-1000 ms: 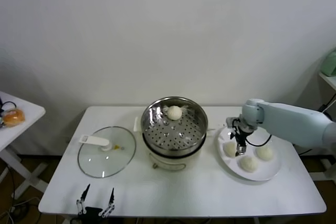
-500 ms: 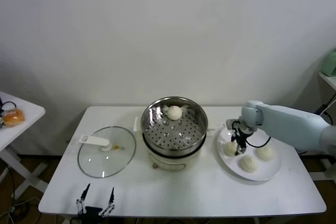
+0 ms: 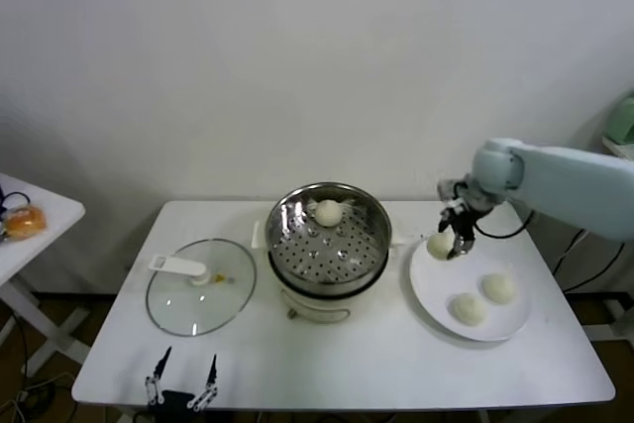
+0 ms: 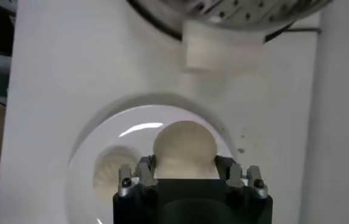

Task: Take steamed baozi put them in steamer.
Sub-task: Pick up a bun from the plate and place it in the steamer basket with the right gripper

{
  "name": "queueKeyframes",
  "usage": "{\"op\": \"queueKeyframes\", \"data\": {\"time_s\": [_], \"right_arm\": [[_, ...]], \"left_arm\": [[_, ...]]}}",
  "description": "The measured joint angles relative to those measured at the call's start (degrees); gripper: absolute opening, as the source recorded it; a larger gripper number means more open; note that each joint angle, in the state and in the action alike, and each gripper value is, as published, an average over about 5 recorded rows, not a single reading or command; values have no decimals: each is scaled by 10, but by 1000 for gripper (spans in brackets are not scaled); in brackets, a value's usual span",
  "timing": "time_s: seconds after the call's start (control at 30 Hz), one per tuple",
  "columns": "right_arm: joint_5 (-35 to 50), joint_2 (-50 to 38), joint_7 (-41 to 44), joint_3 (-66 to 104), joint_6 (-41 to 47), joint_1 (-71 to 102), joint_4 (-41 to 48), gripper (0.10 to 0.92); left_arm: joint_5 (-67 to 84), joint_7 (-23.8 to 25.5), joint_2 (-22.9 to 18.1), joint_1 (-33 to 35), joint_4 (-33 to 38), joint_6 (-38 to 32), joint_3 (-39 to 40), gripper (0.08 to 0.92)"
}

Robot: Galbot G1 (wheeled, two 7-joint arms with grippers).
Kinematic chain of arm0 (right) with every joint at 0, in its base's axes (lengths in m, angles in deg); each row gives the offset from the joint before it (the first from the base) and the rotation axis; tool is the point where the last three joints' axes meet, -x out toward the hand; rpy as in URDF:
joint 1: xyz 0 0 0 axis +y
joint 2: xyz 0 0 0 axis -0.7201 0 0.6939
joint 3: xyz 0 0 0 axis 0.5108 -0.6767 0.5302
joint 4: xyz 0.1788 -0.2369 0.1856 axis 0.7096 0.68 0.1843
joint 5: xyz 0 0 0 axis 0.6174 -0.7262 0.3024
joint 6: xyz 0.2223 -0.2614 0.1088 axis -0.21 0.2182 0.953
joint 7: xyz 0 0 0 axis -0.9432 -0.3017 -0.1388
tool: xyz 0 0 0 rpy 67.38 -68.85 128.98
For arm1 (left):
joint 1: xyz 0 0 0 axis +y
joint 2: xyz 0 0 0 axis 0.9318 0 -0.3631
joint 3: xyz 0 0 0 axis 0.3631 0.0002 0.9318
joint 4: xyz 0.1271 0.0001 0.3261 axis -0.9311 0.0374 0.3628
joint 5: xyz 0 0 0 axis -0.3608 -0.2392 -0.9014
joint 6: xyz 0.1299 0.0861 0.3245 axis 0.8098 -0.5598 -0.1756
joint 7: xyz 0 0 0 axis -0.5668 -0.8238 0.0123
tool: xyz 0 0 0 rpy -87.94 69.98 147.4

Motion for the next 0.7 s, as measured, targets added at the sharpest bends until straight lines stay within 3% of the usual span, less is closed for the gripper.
{"op": "queueKeyframes", "data": {"time_s": [0.33,0.7], "right_arm": [[83,53,2,28,23,-68,-29,664],[91,180,-30,87,55,-24,-1,696]], "left_arm": [[-4,-1,0,-2,-2,-1,4,823],[-1,-2,0,-3,0,0,0,823]]}}
